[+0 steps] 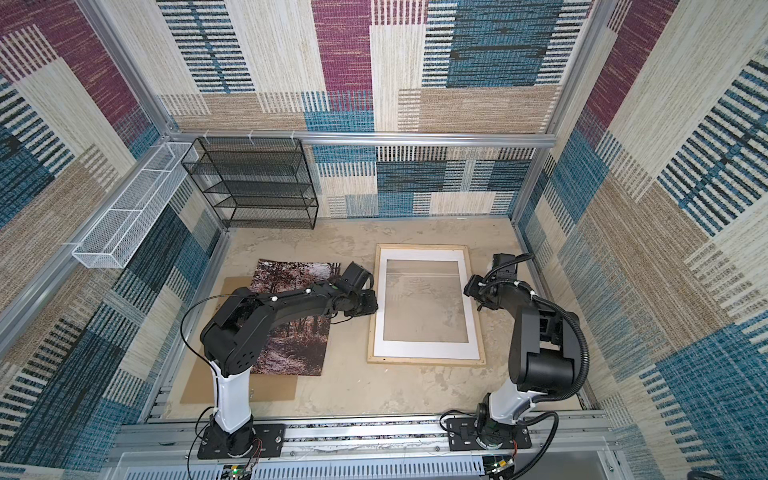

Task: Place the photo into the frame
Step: 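Adjust the mat at the frame's far corner with right gripper while left gripper withdraws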

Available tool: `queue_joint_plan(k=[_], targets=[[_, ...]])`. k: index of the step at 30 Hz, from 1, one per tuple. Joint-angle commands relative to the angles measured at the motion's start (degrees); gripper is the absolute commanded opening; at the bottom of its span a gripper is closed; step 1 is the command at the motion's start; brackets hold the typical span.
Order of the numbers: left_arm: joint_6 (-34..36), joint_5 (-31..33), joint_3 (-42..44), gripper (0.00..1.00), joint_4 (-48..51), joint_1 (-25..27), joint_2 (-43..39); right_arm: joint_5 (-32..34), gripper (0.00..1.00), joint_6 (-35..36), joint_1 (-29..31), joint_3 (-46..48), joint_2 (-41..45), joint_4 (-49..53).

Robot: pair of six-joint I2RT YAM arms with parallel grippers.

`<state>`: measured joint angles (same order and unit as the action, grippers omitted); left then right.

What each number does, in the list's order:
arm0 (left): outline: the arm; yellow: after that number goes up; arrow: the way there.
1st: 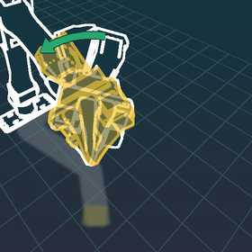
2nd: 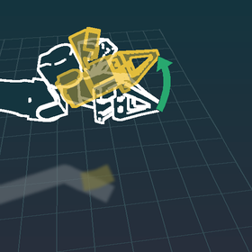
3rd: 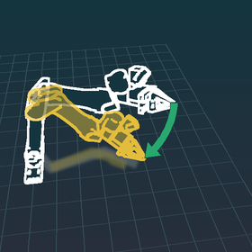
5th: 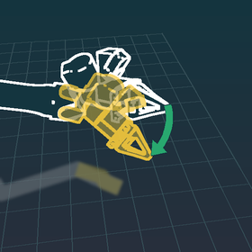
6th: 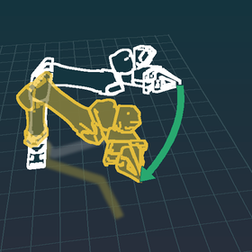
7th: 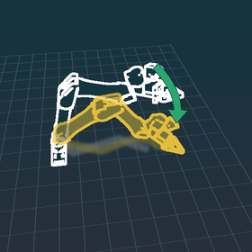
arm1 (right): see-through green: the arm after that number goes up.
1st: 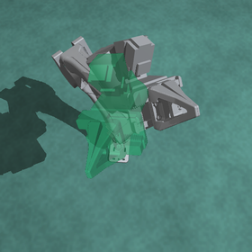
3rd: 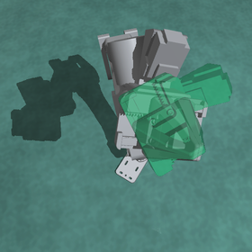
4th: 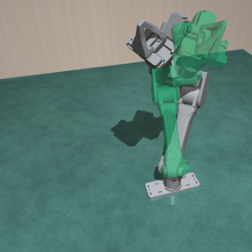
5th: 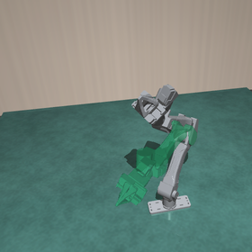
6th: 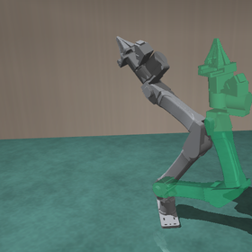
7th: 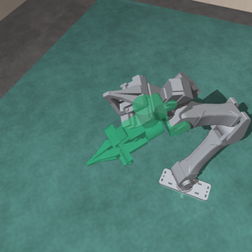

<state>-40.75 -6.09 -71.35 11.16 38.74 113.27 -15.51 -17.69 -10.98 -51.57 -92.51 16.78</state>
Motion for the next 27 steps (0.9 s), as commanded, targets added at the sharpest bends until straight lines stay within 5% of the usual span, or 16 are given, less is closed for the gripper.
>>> queue_joint_plan(k=[1, 11, 19, 27], targets=[[2.4, 3.3, 1.6, 0.28, 5.0, -1.5, -0.7, -6.5, 0.6, 0.6, 0.3, 0.8, 0.8, -3.2], [3.3, 5.4, 4.8, 0.28, 6.3, -4.5, -3.6, -13.0, 0.59, 1.4, 5.7, -1.3, -1.3, -4.7], [4.3, 5.8, 7.0, 0.44, 4.9, -4.9, -9.4, -6.4, 0.65, 0.3, 6.7, -2.8, 4.4, -3.9], [1.0, 16.0, 17.1, 0.45, 4.4, -8.6, -24.2, -7.1, 0.71, -7.2, 22.2, -4.8, 5.1, -9.9]])
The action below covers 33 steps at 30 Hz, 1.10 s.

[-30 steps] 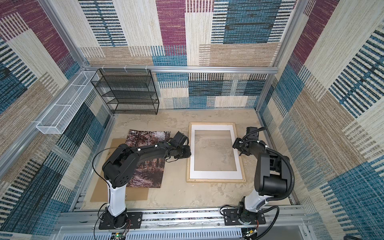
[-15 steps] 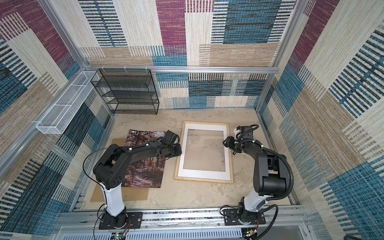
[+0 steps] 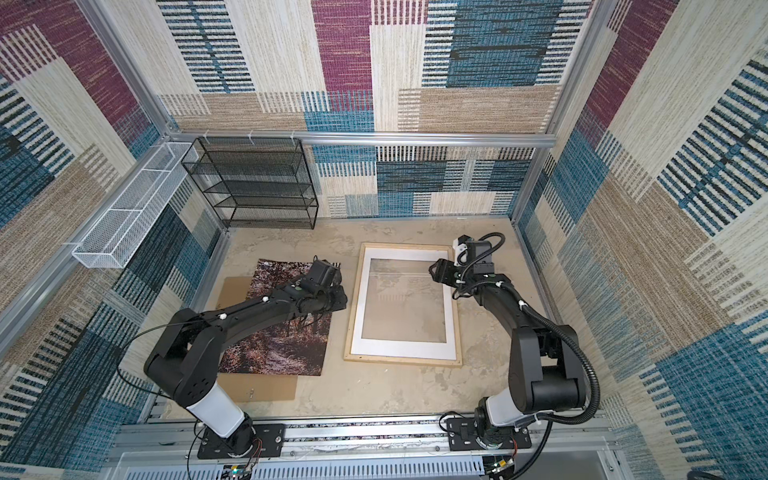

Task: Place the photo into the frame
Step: 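Adjust the mat at the frame's far corner with right gripper while left gripper withdraws, then reach both grippers to the forest photo's edge nearest the frame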

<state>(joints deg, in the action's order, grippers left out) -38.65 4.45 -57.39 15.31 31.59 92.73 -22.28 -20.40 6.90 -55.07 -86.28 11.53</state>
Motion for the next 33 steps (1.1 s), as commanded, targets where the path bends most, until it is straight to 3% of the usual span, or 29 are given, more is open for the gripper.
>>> queue_joint_plan(k=[1, 7, 12, 17, 24, 33], targets=[[-1.3, 6.0, 4.3, 0.45, 0.7, -2.4, -5.3, -0.4, 0.72, -5.5, 6.8, -1.9, -2.0, -5.7], [-1.0, 7.8, 7.3, 0.43, 8.5, -9.9, -8.5, -3.8, 0.78, -9.7, 21.3, -10.2, -12.7, -11.0], [-1.7, 7.3, 10.1, 0.41, 9.4, -13.1, -9.1, -4.6, 0.8, -11.1, 28.4, -19.2, -23.0, -10.3], [-2.6, 5.5, 12.5, 0.4, 9.0, -14.0, -7.8, -4.0, 0.79, -12.8, 31.1, -28.7, -32.5, -5.3], [-2.9, 1.7, 13.6, 0.39, 7.0, -14.3, -4.7, -5.0, 0.79, -14.8, 33.2, -35.9, -39.5, -1.2], [-2.2, 1.0, 14.0, 0.39, 6.3, -14.4, -4.3, -5.1, 0.78, -16.7, 33.9, -37.8, -42.7, 0.4]])
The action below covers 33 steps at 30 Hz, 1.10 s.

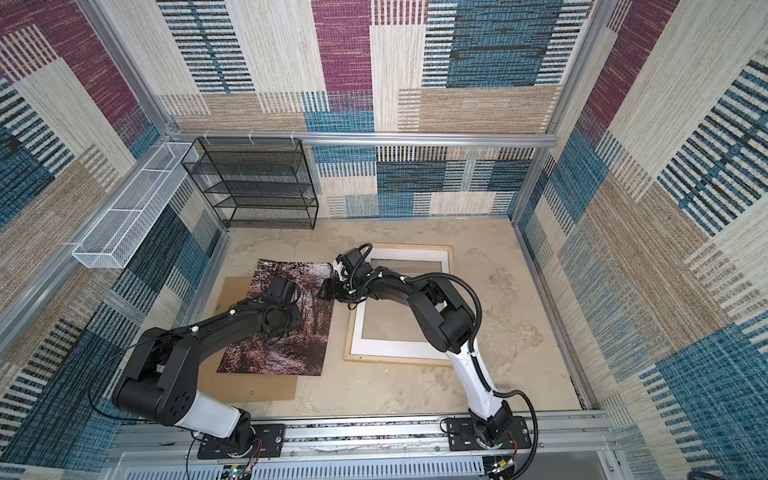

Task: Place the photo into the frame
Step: 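Reach both grippers to the forest photo's edge nearest the frame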

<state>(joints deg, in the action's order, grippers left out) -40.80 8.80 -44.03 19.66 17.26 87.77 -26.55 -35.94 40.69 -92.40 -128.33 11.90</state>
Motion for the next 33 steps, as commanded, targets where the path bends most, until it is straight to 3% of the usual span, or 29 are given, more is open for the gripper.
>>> queue_joint_plan(k=[1, 12, 18, 21, 26, 29, 33], targets=[[0.0, -3.5, 0.6, 0.39, 1.9, -0.1, 0.8, -1.6, 0.78, -1.4, 0.1, -0.5, -1.0, -0.3], [0.6, -5.5, 0.7, 0.38, 1.0, -0.1, 2.0, -8.5, 0.75, -4.0, 0.1, 0.5, -1.9, -8.5], [1.3, -5.9, 0.6, 0.38, 1.2, -0.1, 2.4, -10.4, 0.67, -4.6, 0.0, 2.5, -1.6, -12.0], [1.5, -6.2, 0.4, 0.38, 1.4, -0.1, 2.5, -10.7, 0.6, -4.6, -0.1, 2.3, -2.0, -12.2], [1.9, -6.3, 0.6, 0.37, 1.2, -0.1, 2.4, -10.1, 0.4, -3.4, -0.3, 2.2, -2.1, -11.0], [2.3, -6.4, 0.5, 0.37, 1.1, -0.1, 2.1, -9.4, 0.17, -2.8, -0.5, 2.8, -1.5, -10.7], [3.0, -6.3, 0.4, 0.37, 1.3, -0.1, 0.4, -8.9, 0.1, -2.0, -0.8, 2.6, -1.2, -9.9]])
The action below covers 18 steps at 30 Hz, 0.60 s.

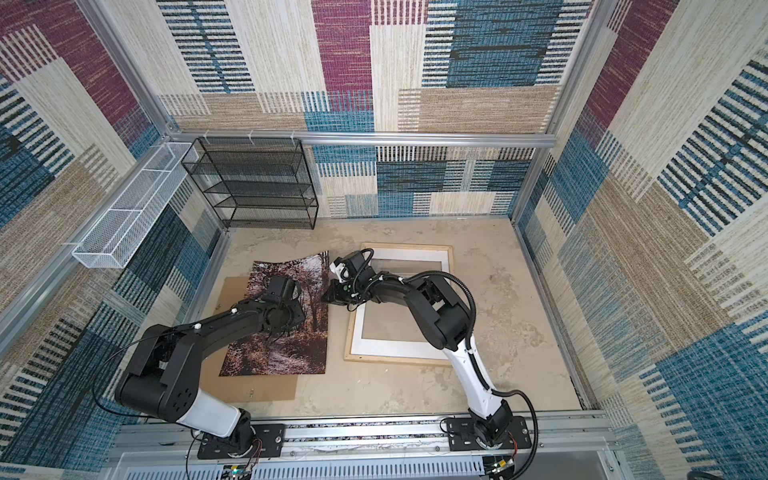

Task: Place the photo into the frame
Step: 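Reach both grippers to the forest photo's edge nearest the frame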

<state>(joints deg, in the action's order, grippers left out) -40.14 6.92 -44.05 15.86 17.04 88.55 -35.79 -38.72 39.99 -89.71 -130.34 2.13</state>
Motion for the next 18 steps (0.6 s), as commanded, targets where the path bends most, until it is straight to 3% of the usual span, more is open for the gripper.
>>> queue_joint_plan(k=[1, 4, 11, 18], targets=[[2.6, -4.3, 0.3, 0.37, 5.4, 0.1, -1.0, 0.4, 0.06, 1.0, -0.2, -0.3, 0.9, 0.0], [3.6, -3.9, -0.3, 0.39, 6.0, 0.3, -4.0, 0.7, 0.0, 1.8, -0.4, -0.6, 1.8, 0.7], [5.0, -1.9, -2.0, 0.46, 8.2, 2.9, -14.3, 2.7, 0.0, 4.3, -0.9, -1.7, 6.2, 4.0], [4.6, 6.0, -3.2, 0.5, 8.1, 14.1, -20.2, 4.1, 0.0, 3.0, -1.3, -0.4, 9.9, 4.7]])
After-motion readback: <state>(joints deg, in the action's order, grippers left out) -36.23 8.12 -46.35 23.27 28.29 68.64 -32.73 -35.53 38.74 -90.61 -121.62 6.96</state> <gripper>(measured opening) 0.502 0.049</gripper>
